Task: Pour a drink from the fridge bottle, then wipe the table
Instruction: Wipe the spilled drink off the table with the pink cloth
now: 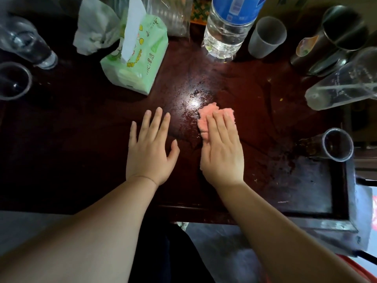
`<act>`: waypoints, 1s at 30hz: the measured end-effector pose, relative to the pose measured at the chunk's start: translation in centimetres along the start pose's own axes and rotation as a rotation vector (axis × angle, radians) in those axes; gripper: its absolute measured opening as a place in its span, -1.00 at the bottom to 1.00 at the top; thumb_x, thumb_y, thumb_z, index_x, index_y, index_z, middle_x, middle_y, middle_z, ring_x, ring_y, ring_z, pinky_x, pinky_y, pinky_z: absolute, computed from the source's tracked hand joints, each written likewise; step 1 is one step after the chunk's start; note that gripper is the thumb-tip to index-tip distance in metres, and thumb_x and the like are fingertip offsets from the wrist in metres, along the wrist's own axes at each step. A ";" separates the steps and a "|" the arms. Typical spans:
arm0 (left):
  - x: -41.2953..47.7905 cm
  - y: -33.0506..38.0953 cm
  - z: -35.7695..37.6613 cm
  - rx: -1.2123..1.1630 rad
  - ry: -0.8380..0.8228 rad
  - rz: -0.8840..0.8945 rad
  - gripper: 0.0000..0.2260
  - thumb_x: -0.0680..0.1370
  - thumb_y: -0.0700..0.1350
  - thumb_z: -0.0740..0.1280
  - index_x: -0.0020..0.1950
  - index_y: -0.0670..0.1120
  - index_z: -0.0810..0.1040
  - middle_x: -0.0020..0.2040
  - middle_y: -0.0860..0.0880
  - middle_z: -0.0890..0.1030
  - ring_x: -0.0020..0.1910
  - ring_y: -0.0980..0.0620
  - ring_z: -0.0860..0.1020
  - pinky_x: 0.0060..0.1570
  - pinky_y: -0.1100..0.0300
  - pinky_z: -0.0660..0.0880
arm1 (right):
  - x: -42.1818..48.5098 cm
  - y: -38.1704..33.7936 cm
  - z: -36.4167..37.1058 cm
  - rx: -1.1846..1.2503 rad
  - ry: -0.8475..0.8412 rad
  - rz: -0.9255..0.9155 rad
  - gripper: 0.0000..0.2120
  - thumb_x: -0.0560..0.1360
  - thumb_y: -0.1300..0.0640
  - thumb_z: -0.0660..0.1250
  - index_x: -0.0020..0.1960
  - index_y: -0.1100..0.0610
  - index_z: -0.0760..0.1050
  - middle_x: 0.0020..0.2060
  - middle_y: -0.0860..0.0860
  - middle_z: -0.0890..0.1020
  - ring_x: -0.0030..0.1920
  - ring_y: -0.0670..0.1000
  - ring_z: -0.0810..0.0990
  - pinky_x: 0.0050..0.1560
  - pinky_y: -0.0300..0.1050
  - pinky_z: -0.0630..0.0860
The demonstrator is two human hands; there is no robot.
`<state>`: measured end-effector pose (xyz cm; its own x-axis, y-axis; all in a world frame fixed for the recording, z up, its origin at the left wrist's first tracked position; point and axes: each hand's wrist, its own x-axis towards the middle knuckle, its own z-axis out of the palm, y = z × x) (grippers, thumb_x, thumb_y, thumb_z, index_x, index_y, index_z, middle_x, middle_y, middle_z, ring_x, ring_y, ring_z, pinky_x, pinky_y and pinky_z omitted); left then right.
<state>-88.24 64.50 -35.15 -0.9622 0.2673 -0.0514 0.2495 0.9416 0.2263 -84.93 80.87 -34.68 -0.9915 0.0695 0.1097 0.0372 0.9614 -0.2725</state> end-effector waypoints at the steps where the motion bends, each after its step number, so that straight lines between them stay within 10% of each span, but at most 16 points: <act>1: 0.0 0.0 0.0 -0.003 0.008 0.004 -0.45 0.54 0.09 0.05 0.52 -0.07 0.19 0.54 -0.05 0.16 0.52 -0.05 0.07 0.47 -0.10 0.00 | 0.0 0.0 0.0 0.008 0.013 0.005 -0.50 0.51 0.21 0.10 0.44 0.30 0.26 0.44 0.18 0.31 0.50 0.14 0.14 0.47 0.12 0.14; 13: -0.7 0.5 -0.6 -0.057 0.166 -0.022 -0.64 0.45 0.03 0.21 0.19 -0.08 0.52 0.15 -0.08 0.51 0.17 -0.09 0.41 0.15 0.06 0.24 | 0.2 -0.4 -0.3 -0.050 0.029 0.007 -0.50 0.48 0.19 0.09 0.39 0.32 0.33 0.39 0.21 0.38 0.46 0.16 0.22 0.45 0.11 0.17; 22: -0.3 0.4 -0.5 -0.054 0.121 -0.044 -0.55 0.46 0.04 0.18 0.31 -0.10 0.46 0.30 -0.08 0.45 0.27 -0.10 0.40 0.26 0.01 0.21 | 2.8 3.3 -0.6 0.017 -0.036 -0.142 -0.50 0.48 0.15 0.13 0.40 0.26 0.35 0.40 0.17 0.37 0.46 0.18 0.22 0.46 0.08 0.16; 30: -0.3 0.2 -0.5 0.004 0.030 -0.048 -0.52 0.51 0.07 0.13 0.40 -0.07 0.37 0.35 -0.04 0.39 0.33 -0.05 0.34 0.33 0.02 0.19 | 8.6 6.4 -0.2 -0.005 0.038 0.172 -0.46 0.50 0.12 0.03 0.47 0.20 0.23 0.46 0.12 0.28 0.49 0.17 0.13 0.50 0.01 0.05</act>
<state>-87.95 64.53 -34.60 -0.9760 0.2155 -0.0324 0.2033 0.9540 0.2204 -93.23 87.72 -35.26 -0.9651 0.2430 0.0977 0.2066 0.9357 -0.2859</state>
